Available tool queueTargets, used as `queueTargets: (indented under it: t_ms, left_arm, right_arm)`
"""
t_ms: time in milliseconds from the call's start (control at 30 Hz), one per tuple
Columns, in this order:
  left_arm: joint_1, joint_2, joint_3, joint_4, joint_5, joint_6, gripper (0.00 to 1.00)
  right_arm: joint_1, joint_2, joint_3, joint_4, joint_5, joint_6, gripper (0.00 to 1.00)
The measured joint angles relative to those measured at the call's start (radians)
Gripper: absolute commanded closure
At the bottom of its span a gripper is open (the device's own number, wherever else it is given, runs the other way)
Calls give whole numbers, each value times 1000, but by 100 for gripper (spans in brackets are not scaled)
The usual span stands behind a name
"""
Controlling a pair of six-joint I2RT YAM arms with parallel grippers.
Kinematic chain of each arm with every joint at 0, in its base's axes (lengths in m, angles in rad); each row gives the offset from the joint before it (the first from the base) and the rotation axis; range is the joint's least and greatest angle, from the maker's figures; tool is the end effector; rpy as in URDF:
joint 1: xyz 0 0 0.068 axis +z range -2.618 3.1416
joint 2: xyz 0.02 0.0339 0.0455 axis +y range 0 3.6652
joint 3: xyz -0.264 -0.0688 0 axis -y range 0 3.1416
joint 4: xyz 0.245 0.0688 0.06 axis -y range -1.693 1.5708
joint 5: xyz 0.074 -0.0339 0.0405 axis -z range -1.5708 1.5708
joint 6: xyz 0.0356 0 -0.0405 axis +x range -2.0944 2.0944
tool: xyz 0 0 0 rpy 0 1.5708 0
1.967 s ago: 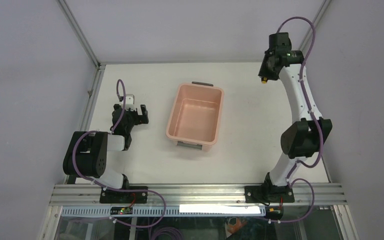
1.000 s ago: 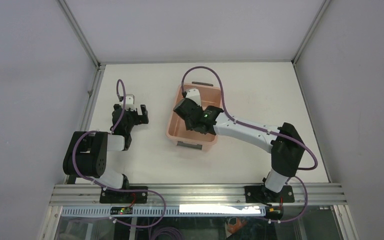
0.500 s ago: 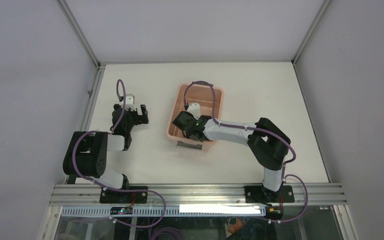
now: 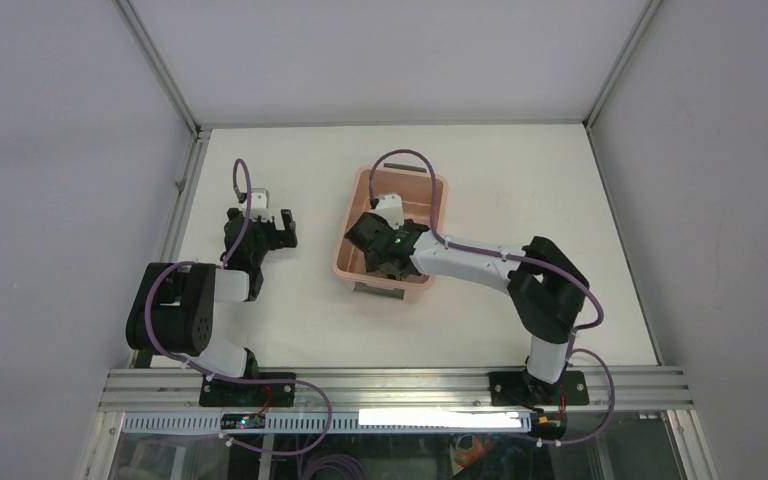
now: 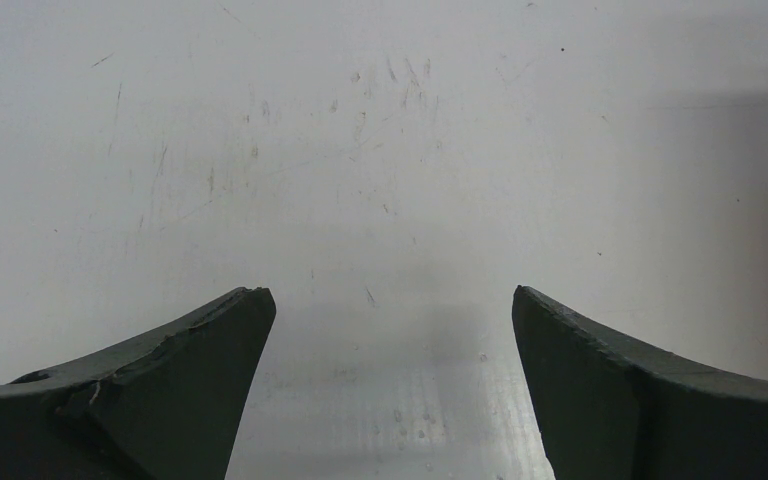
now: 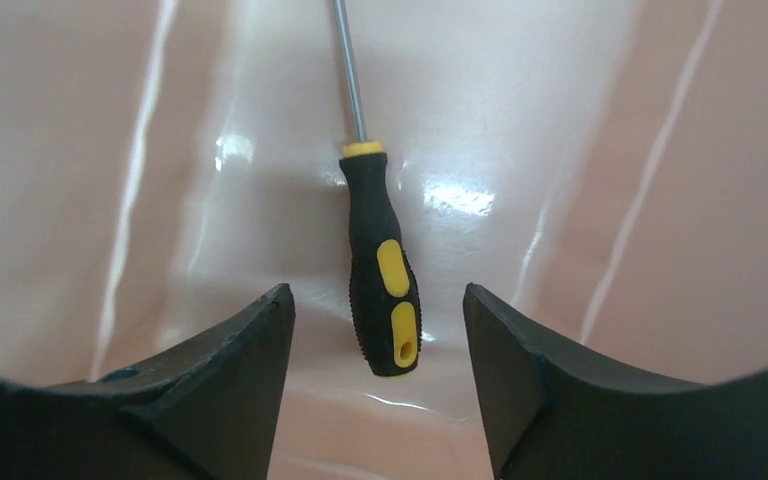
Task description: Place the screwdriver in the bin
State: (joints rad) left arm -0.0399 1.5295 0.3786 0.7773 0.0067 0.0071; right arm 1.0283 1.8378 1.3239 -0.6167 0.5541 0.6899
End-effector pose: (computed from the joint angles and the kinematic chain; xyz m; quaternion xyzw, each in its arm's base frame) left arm 0.2656 -0.0108 0.1380 0.0213 0.8259 -0.0120 0.5634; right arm 0.2106 0.3131 0.2056 -0.0992 0.9353 -0.0153 0.3393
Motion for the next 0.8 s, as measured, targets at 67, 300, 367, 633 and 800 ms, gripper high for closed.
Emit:
queueTargets:
  t_ms: [67,300,367,633,800]
  left_arm:
    - [0,0,0,0,0,0,1]
    - [0,0,0,0,0,0,1]
    - [0,0,0,0,0,0,1]
    - [0,0,0,0,0,0,1]
    - [0,0,0,0,0,0,1]
  right_arm:
    - [0,-39,18,-9,18,-31,23]
    - [-19,-211,102,-5,60,-176,1]
    - [-45,-261,122,-3,62,-214,1]
    - [-253,-399,95,-49,64,-282,1]
    - [-443,-524,13,-93,50,-305,1]
